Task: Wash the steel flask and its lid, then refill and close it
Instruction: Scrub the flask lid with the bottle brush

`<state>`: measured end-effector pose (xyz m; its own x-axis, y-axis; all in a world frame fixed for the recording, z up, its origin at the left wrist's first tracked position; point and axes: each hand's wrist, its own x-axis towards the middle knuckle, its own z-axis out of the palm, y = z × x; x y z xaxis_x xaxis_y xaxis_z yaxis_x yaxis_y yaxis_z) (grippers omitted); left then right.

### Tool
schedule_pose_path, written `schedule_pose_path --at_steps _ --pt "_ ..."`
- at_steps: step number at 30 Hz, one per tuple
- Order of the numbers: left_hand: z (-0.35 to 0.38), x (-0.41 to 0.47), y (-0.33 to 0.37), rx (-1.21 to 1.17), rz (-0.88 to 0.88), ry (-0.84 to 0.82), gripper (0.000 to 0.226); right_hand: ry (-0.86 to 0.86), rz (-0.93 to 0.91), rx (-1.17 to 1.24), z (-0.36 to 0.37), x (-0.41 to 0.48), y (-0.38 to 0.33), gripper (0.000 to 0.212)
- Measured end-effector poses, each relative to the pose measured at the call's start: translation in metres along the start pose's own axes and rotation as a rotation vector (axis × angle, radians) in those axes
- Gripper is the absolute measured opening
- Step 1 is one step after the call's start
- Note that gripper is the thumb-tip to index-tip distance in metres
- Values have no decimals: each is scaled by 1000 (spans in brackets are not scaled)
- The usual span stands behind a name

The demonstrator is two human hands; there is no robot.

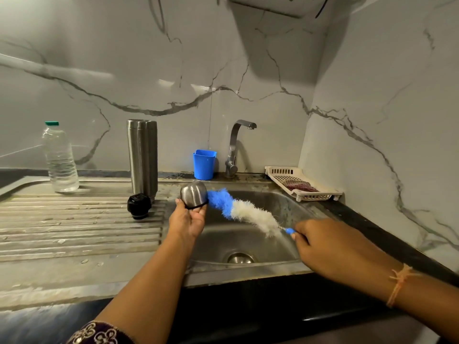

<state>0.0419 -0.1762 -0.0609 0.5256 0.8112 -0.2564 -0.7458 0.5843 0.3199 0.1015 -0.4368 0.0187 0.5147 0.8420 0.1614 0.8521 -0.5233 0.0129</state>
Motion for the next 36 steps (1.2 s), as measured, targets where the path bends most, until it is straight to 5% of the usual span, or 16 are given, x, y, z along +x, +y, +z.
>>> schedule_pose_path --at_steps 16,26,32,36 --pt "-3 0 -2 160 9 68 40 205 -155 -244 -3 -15 -4 37" --pt "5 -15 -20 485 -38 -139 34 186 -96 -212 4 18 -8 27" --pt "-1 -3 -2 221 -5 -33 40 132 -33 -99 2 9 0 28" --pt "0 -3 -9 254 -42 -40 35 131 -61 -66 4 2 -4 28"
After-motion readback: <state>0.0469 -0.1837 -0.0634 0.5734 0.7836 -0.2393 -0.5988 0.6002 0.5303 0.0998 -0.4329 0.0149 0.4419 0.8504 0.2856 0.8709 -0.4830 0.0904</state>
